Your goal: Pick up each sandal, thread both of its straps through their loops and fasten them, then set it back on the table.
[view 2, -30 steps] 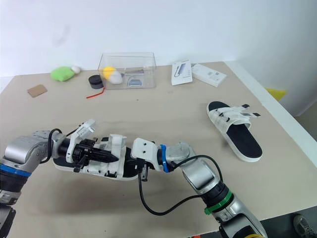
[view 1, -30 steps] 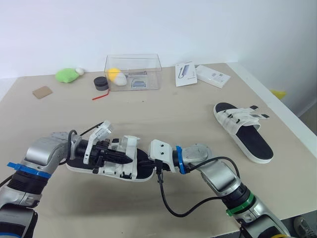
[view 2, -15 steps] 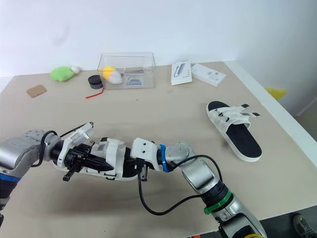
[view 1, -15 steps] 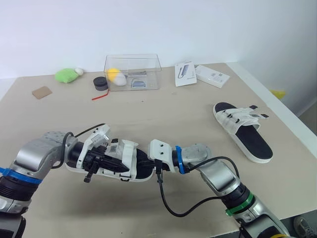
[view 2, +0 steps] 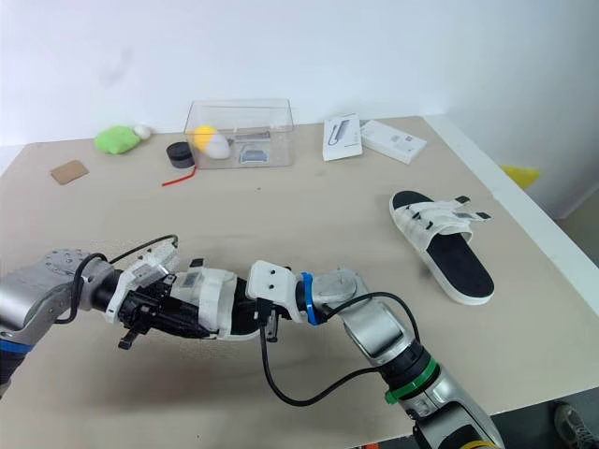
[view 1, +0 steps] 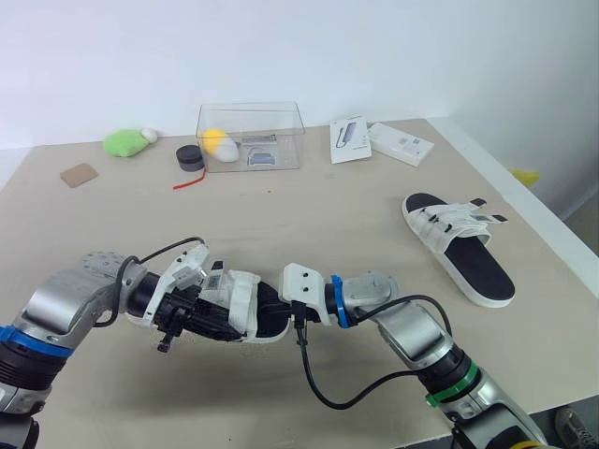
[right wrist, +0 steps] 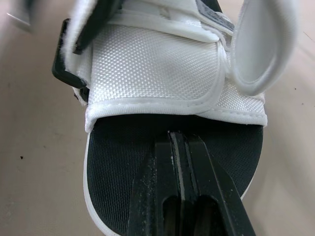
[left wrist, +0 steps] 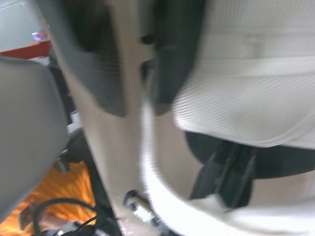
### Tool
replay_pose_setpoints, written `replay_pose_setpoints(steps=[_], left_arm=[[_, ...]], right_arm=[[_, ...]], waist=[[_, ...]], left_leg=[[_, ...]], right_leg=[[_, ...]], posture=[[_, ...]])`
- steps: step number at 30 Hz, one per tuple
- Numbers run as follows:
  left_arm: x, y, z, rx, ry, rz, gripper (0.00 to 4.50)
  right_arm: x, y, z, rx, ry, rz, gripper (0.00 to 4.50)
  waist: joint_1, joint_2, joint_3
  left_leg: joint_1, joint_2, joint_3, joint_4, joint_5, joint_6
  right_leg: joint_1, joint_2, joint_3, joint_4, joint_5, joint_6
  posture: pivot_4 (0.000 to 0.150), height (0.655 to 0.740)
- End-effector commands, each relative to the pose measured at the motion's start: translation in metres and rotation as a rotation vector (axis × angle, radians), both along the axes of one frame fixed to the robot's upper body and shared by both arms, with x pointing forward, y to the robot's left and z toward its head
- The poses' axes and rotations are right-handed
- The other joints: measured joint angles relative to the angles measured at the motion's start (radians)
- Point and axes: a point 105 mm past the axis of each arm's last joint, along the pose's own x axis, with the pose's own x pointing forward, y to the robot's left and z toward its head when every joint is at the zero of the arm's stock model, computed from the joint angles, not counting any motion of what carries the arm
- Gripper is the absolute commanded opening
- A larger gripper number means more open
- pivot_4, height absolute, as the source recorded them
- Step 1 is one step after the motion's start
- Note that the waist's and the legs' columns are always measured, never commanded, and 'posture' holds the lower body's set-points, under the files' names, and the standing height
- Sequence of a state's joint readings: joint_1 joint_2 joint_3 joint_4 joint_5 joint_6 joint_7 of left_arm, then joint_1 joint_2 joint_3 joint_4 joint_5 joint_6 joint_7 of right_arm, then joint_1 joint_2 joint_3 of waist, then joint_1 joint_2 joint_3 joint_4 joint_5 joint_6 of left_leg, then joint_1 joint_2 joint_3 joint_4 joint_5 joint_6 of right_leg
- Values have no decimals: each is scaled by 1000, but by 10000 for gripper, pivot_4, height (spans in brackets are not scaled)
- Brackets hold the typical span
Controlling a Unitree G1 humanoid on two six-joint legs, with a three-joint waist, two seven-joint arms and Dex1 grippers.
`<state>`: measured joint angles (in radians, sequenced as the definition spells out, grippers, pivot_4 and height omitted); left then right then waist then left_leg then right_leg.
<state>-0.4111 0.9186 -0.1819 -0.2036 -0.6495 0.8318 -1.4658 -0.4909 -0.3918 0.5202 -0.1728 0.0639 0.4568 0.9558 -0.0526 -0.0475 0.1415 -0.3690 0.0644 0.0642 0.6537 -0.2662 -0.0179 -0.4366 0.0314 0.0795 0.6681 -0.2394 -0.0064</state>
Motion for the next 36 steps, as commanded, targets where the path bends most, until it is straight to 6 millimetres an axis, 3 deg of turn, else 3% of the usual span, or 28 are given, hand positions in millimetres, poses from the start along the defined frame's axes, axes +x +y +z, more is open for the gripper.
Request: replay_pose_setpoints(steps=[1,4,5,10,12,19,28,36], left_arm=[[6,5,16,-32,-23,62,27975],[5,8,32,-82,-32,109,41836],[2,10,35,-87,-29,118,44306],[-20,26,45,-81,-2,151,44306],[-40,30,40,-59,27,144,44306],[-60,17,19,-35,9,180,44306],[-44,13,-15,38,-113,296,44306],[-40,8,-17,5,-131,328,44306]], right_arm=[[1,-8,-25,-87,61,-38,0],[0,-8,-26,-85,64,-41,0],[-1,-8,-26,-84,65,-41,0],[-3,-9,-27,-85,77,-36,0],[-4,-11,-27,-88,87,-32,0],[-6,-14,-27,-98,93,-12,0],[-7,-15,-28,-114,89,7,0],[-6,-16,-28,-114,88,-3,0]], waist=[[0,0,0],[0,0,0],[0,0,0],[-2,0,0],[-6,0,0],[4,1,1],[5,1,1],[5,1,1]], left_leg=[[0,0,0,0,0,0],[0,0,0,0,1,1],[0,0,0,0,1,1],[-1,1,0,-1,1,1],[-1,1,0,-1,0,1],[-1,0,0,-1,0,0],[0,-1,0,-1,0,-1],[-1,-1,1,-1,0,-1]], right_leg=[[0,0,0,0,0,0],[0,0,0,0,1,0],[0,0,0,0,1,0],[-2,-1,1,0,0,0],[-2,-1,1,0,-1,0],[-2,-4,1,0,-3,-3],[-1,-4,3,-1,-3,-2],[-1,-5,3,-1,-4,-2]], posture=[[1500,7400],[1500,7400],[1500,7400],[1500,7400],[1500,7400],[1500,7400],[1500,7400],[1500,7400]])
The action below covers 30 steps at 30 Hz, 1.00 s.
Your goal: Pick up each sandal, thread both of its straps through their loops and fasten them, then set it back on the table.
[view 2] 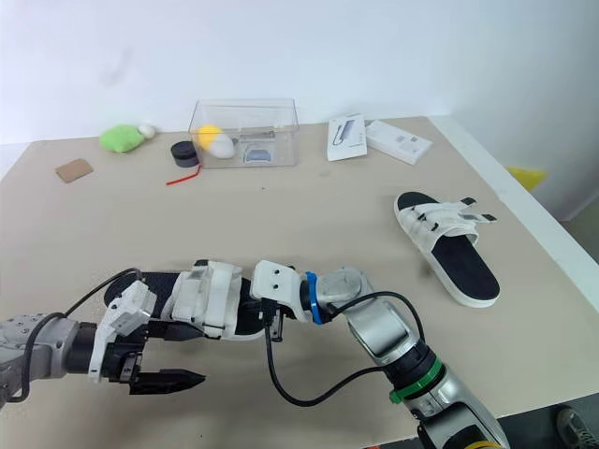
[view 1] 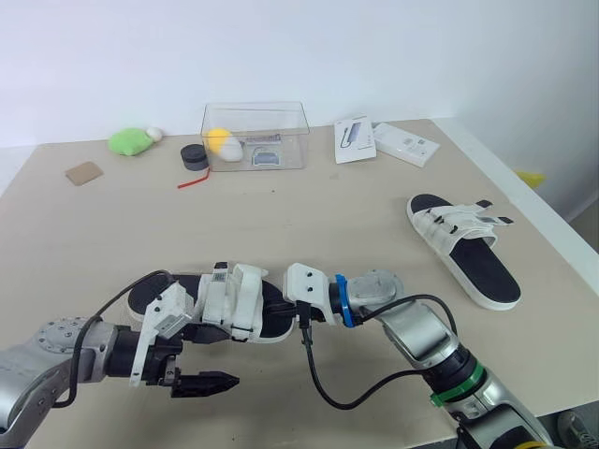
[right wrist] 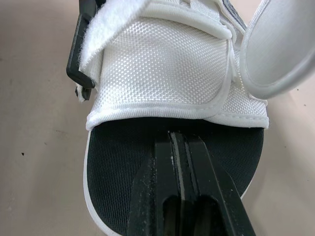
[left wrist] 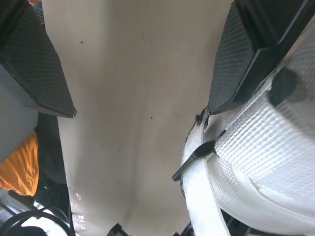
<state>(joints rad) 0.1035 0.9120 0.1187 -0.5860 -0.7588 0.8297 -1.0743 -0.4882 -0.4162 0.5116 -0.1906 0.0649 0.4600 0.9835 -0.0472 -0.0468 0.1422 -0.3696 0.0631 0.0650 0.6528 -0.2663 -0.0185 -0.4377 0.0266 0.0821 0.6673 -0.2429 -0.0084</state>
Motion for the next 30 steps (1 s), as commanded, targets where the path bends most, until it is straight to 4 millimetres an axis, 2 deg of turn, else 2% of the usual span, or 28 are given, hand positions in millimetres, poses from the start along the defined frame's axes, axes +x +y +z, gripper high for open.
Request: replay_pose_setpoints(steps=[1,11,17,18,19,21,28,30], left_arm=[[7,0,8,-22,-57,24,44306],[8,-11,7,-109,-38,74,44306],[9,-12,1,-94,-26,96,44306],[10,-12,1,-99,-23,101,40515],[10,-12,1,-102,-21,104,39319],[10,-12,1,-104,-16,108,32965],[12,-11,-1,-99,-4,116,424],[11,-11,-2,-96,3,112,424]], right_arm=[[-4,-10,-29,-97,88,-19,0],[-3,-10,-29,-97,86,-23,0],[-2,-10,-29,-98,86,-21,0],[-2,-10,-29,-98,85,-21,0],[-2,-10,-29,-98,85,-21,0],[-2,-10,-29,-98,85,-23,0],[0,-10,-28,-97,81,-25,0],[0,-10,-28,-97,81,-27,0]], waist=[[0,0,0],[0,0,0],[1,0,0],[1,0,0],[1,0,0],[1,0,0],[0,0,0],[0,0,0]], left_leg=[[0,0,0,0,0,0],[0,0,0,1,0,0],[0,-1,-1,2,0,0],[1,-1,0,2,0,0],[1,-1,0,2,0,0],[1,-1,0,2,0,0],[1,-1,0,1,0,0],[0,-1,0,1,0,0]], right_leg=[[0,0,0,0,0,0],[1,-1,0,0,1,1],[1,-1,0,0,2,2],[1,-2,0,0,2,2],[1,-2,0,0,2,2],[1,-2,0,0,2,2],[1,-1,0,0,2,2],[1,-1,0,0,2,2]], posture=[[1500,7400],[1500,7400],[1500,7400],[1500,7400],[1500,7400],[1500,7400],[1500,7400],[1500,7400]])
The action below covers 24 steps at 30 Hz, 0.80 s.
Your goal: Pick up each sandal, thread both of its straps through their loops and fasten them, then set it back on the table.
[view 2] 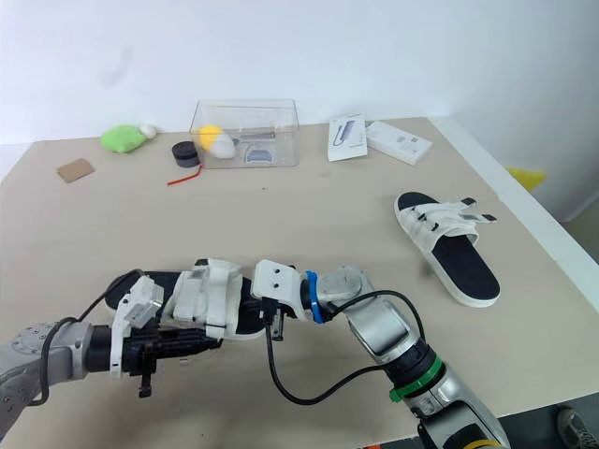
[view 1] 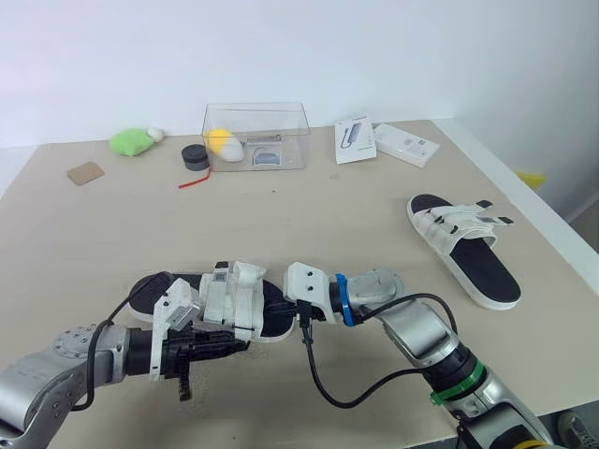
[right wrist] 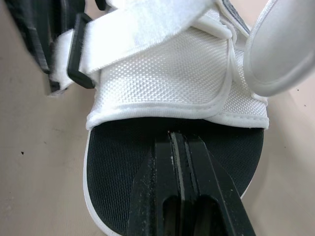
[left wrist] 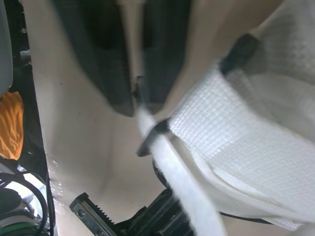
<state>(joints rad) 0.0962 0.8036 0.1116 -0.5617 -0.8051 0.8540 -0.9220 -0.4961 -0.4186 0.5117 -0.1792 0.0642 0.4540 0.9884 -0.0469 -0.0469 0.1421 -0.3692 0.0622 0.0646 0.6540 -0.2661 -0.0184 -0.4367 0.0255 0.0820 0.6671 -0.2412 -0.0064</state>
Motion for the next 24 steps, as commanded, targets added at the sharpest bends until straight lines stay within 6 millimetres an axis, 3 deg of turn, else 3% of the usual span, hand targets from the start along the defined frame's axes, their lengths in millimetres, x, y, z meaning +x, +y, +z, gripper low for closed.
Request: replay_pose_setpoints(steps=[1,9,13,18,21,24], left_arm=[[-4,-3,3,-11,-3,-36,424],[-39,3,-15,78,123,-163,424],[-39,6,-20,104,109,-160,424],[-33,3,-13,57,89,-139,424],[-32,4,-5,35,52,-123,10534],[-33,11,-1,41,14,-94,25337]], right_arm=[[-2,-10,-28,-91,82,-29,0],[-1,-9,-28,-92,77,-26,0],[-1,-9,-28,-91,77,-23,0],[-2,-8,-28,-90,79,-15,0],[-5,-7,-29,-91,87,-4,0],[-7,-7,-29,-95,90,8,0]], waist=[[0,0,0],[-1,0,0],[-1,1,0],[-1,0,0],[-1,1,0],[-1,1,0]], left_leg=[[0,0,0,0,0,0],[0,0,1,-1,0,0],[0,0,0,-1,0,0],[0,0,1,-1,0,0],[0,1,1,-1,0,0],[0,1,1,-1,0,0]], right_leg=[[0,0,0,0,0,0],[-1,0,0,-1,-1,-1],[-1,0,0,-1,-1,-2],[-1,0,0,-1,-1,-2],[-1,0,0,-1,-1,-2],[-1,0,0,-1,-1,-2]], posture=[[1500,7400],[1500,7400],[1500,7400],[1500,7400],[1500,7400],[1500,7400]])
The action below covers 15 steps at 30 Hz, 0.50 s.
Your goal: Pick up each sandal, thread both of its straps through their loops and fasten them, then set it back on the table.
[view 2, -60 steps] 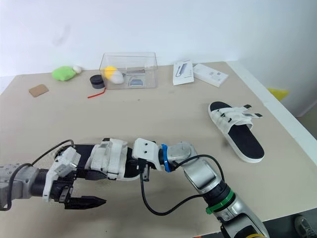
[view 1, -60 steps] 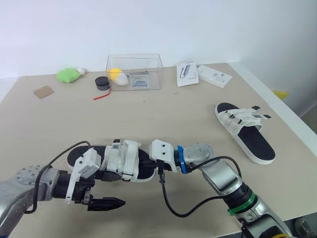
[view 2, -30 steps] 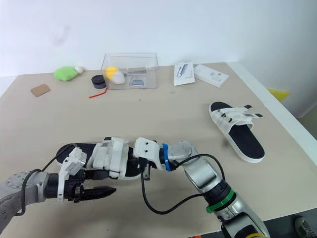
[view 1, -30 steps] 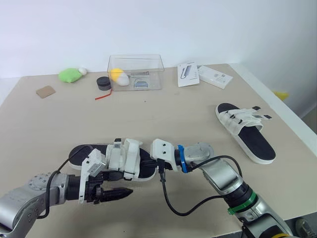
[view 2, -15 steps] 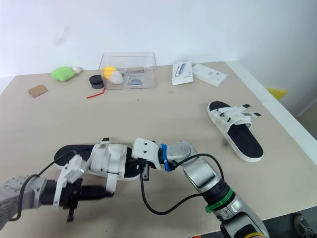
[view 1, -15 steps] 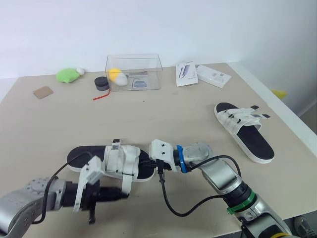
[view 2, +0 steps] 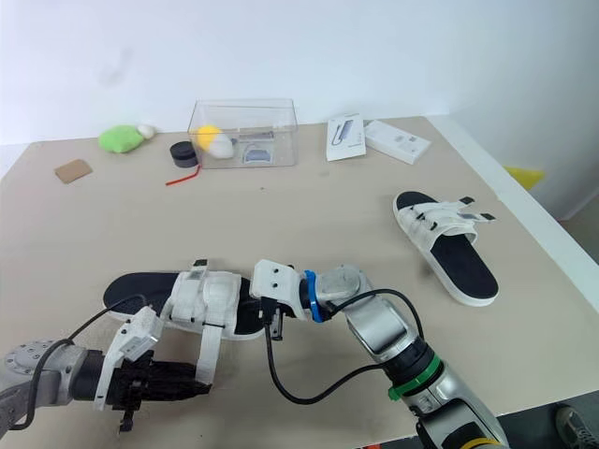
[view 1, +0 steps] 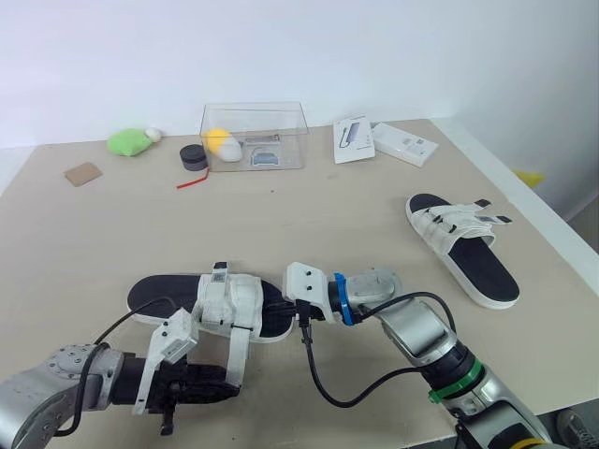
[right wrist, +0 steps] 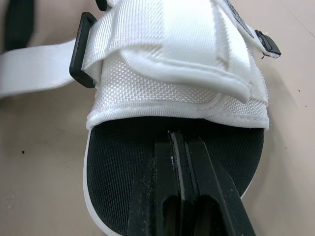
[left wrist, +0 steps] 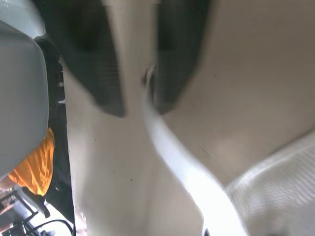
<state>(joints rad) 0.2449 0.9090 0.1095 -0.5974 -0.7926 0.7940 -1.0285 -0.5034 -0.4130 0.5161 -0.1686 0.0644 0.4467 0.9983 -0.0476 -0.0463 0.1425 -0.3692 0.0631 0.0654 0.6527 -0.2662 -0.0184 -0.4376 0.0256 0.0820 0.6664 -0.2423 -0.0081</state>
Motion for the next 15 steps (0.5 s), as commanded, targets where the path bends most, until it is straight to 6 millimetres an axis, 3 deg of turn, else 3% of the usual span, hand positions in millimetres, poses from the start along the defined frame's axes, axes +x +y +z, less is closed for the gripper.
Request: replay_pose_setpoints(steps=[1,4,9,12,15], left_arm=[[-2,7,13,2,-99,23,31223],[-6,34,5,96,-178,88,44543],[-6,50,4,208,-360,64,44543],[-4,57,-3,344,-609,-72,44543],[9,56,7,427,-1063,-203,44543]], right_arm=[[-8,-8,-30,-96,90,-1,0],[-10,-7,-31,-101,98,12,0],[-11,-7,-32,-103,102,20,0],[-11,-7,-32,-103,100,23,0],[-10,-7,-32,-104,97,27,0]], waist=[[0,0,0],[-2,0,0],[0,0,0],[1,0,0],[2,1,-1]], left_leg=[[0,0,0,0,0,0],[0,0,1,-1,-1,0],[0,0,0,-1,-1,0],[1,0,0,-1,-1,0],[1,0,1,-2,-1,0]], right_leg=[[0,0,0,0,0,0],[-1,0,0,0,-1,0],[-1,-1,0,0,-3,-2],[-1,-2,0,0,-3,-3],[-1,-5,0,-1,-3,-3]], posture=[[1500,7400],[1500,7400],[1500,7400],[1500,7400],[1500,7400]])
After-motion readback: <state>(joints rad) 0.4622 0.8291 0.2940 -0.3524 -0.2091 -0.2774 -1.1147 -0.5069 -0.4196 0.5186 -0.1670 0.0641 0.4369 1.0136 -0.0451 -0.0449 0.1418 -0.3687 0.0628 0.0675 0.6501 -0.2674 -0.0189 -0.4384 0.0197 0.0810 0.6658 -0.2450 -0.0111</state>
